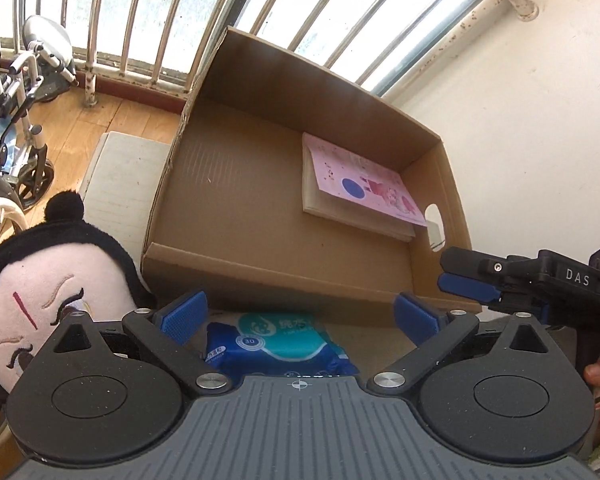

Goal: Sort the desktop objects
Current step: 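Move the left tool down to the blue wet-wipes pack, then close the left gripper on the blue wet-wipes pack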

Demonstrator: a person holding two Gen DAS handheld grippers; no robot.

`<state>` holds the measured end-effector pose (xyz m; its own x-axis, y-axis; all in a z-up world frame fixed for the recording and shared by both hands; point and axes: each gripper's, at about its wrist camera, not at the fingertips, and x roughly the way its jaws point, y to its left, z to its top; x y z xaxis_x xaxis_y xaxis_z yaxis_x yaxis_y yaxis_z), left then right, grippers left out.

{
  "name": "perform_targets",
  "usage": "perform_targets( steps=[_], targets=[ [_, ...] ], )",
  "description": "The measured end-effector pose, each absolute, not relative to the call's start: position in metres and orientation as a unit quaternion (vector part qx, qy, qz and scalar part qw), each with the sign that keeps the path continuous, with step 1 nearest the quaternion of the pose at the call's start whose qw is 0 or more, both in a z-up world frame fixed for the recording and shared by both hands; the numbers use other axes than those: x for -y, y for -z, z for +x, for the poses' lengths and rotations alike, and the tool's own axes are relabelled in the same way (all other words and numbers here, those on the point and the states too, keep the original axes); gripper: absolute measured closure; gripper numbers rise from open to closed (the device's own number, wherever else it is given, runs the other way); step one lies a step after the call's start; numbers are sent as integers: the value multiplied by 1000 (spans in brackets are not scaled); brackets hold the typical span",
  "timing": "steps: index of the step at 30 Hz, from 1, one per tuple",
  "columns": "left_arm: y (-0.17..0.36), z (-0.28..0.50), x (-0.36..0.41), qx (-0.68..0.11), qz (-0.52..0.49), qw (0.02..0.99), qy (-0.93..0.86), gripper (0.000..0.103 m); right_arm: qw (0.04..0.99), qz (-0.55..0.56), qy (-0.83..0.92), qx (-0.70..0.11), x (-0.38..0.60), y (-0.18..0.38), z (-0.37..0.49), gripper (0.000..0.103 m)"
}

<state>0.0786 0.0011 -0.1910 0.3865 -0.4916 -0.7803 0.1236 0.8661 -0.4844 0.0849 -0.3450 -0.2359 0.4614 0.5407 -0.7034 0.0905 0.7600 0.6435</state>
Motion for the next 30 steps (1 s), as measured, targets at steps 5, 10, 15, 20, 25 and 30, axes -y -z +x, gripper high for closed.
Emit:
perform_targets(
  steps=[5,10,15,20,25,30],
  targets=[
    [210,71,15,-550,-167,801,171,2,757,344,-169,-529,342,257,86,27],
    [228,79,28,-580,-148,785,159,1,702,429,-148,-550,352,298,88,27],
    [238,89,37,-592,-122,779,167,1,655,473,-125,-576,354,331,89,27],
    [249,94,41,-615,-109,761,173,0,625,511,-118,-578,353,346,90,27],
    [256,98,43,-633,-102,748,173,0,605,523,-113,-590,346,358,97,27],
    [259,105,38,-648,-115,734,169,0,593,530,-111,-596,338,362,100,27]
  ],
)
